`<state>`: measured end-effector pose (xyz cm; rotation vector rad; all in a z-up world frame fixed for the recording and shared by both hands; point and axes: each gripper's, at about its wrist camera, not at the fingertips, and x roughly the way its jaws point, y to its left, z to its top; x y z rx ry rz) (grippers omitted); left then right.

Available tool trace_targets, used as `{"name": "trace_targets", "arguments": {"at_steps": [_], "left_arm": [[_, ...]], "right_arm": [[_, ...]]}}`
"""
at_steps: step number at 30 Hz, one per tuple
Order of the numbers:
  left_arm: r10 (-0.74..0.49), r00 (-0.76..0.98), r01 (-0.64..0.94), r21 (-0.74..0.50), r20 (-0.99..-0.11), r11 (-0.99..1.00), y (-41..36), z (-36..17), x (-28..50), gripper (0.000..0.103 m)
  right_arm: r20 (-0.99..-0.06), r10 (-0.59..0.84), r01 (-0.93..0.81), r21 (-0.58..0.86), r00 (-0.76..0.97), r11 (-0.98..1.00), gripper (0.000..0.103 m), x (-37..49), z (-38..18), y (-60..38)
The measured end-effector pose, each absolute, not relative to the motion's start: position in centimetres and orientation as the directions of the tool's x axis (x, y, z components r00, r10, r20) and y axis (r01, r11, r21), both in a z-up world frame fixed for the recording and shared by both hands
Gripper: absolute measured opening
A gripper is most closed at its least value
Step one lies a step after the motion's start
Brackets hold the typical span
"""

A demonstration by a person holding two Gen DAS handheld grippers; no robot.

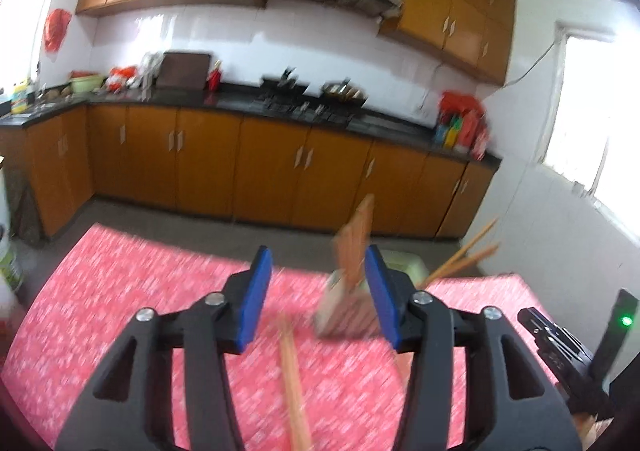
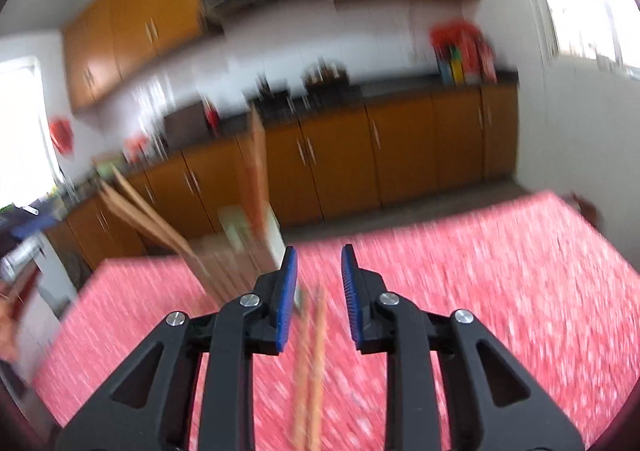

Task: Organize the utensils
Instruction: 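Grasp a wooden chopstick with the left tool while the right tool grasps one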

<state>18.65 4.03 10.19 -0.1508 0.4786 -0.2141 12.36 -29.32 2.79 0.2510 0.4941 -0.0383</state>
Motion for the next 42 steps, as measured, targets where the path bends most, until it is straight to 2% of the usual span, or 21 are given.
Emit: {"name": "trace_targets", "arguments": {"at_steps": [3,6,8,10,12,14,16,19,22,24,27,31,35,42], "left_arm": [[-0.169,0.820,0.098,-0.158,-0.546,0.983,5.6,6.2,19.2,0.050],[-0.123,0.759,0.030,-0.155,-0.640,0.987,7.2,2.3,20.3,0.050],[-0.105,0.726,0.008,-0.145,-0.679,0.989,7.9,0.3,20.6,0.051],[-0.093,0.701,0.004,-0.127,-0.707,0.992,8.2,-1.3,20.7,0.061],[-0.073,0.693,0.003,-0.099,-0.717,0.995,7.7,-2.2,20.6,0.076],[-0.077,0.681,0.023,-0.083,-0.728,0.996,7.2,-3.1,20.5,0.080],[-0.085,0.670,0.044,-0.076,-0.737,0.996,6.7,-3.9,20.3,0.081],[-0.121,0.645,0.079,-0.092,-0.754,0.993,5.7,-4.6,20.6,0.080],[-0.173,0.611,0.115,-0.129,-0.772,0.985,4.7,-5.7,21.0,0.062],[-0.208,0.586,0.135,-0.159,-0.784,0.978,4.0,-6.5,21.4,0.045],[-0.240,0.546,0.156,-0.185,-0.802,0.970,2.9,-7.8,21.9,0.031],[-0.267,0.527,0.180,-0.201,-0.807,0.963,1.4,-8.5,22.0,0.024],[-0.245,0.513,0.183,-0.174,-0.823,0.968,0.3,-9.2,22.3,0.018],[-0.192,0.526,0.149,-0.133,-0.828,0.980,0.0,-9.8,22.8,0.014]], "right_arm": [[-0.615,0.055,0.104,0.219,0.787,0.970,0.024,14.0,-2.4,-28.7],[-0.698,0.113,0.075,0.232,0.707,0.970,0.024,15.3,-6.2,-27.2],[-0.723,0.122,0.068,0.228,0.680,0.971,0.024,15.6,-7.5,-26.2],[-0.743,0.122,0.061,0.214,0.658,0.975,0.024,16.0,-8.6,-25.2],[-0.759,0.109,0.058,0.190,0.642,0.980,0.024,16.7,-9.2,-24.8],[-0.777,0.078,0.063,0.150,0.624,0.987,0.020,17.0,-10.0,-24.4],[-0.770,0.044,0.069,0.114,0.636,0.991,0.008,16.7,-10.2,-24.6],[-0.768,-0.001,0.132,0.109,0.641,0.985,0.008,16.5,-10.4,-25.8],[-0.768,-0.012,0.191,0.144,0.640,0.971,0.008,16.3,-10.5,-27.7],[-0.769,-0.009,0.189,0.145,0.639,0.971,0.008,16.2,-10.5,-28.0],[-0.769,-0.018,0.176,0.124,0.639,0.977,0.008,16.1,-10.4,-27.8],[-0.766,-0.018,0.171,0.120,0.642,0.978,0.008,15.8,-10.4,-27.8],[-0.766,-0.019,0.167,0.116,0.643,0.979,0.008,16.0,-10.5,-27.7],[-0.765,-0.026,0.162,0.103,0.643,0.981,0.008,15.9,-10.5,-27.6]]}}
